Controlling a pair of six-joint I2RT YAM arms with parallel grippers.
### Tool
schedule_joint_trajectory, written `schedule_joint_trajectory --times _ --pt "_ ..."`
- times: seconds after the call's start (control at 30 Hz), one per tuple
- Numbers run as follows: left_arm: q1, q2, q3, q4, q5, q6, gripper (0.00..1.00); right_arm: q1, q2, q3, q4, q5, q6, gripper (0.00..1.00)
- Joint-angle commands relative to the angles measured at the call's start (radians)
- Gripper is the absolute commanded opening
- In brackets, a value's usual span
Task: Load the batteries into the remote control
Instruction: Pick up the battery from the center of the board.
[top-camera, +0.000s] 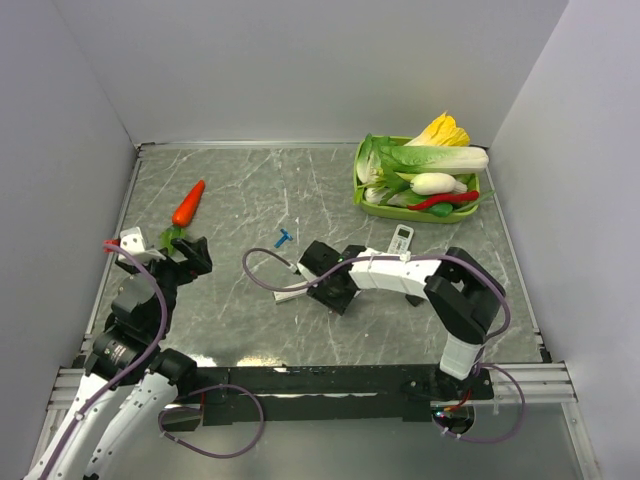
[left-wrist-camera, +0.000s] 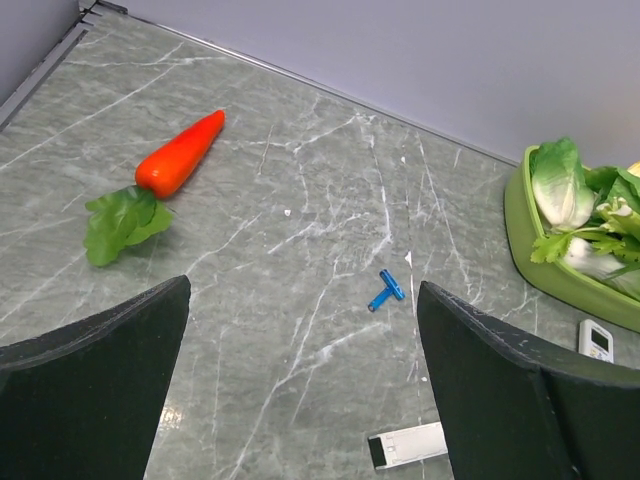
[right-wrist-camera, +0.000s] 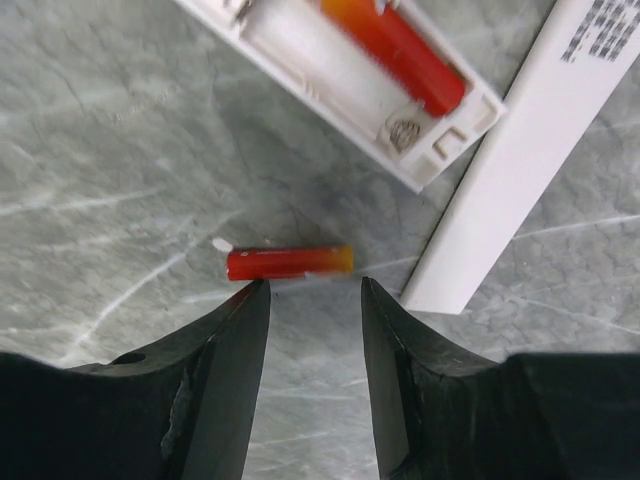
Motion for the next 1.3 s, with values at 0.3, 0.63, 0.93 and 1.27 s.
schedule_joint_trajectory --times 0.3,0.63,0.93,1.27 --pt "-0.001 0.017 0.011 0.025 -0.008 0.015 0.99 0.003 0.049 0.104 0.029 -0.025 0.086 0.5" --pt "-0.001 0.028 0.012 0.026 0.012 0.018 0.99 -0.011 0.092 0.11 -0.025 -0.12 -0.017 0.4" --pt "-0.001 0.068 0.006 0.043 0.085 0.032 0.99 -0.037 0.067 0.108 -0.063 -0.132 -0.075 0.0" --pt "-0.001 0.097 0.008 0.038 0.137 -0.001 0.99 -0.094 -0.083 0.22 -0.011 -0.334 -0.274 0.0"
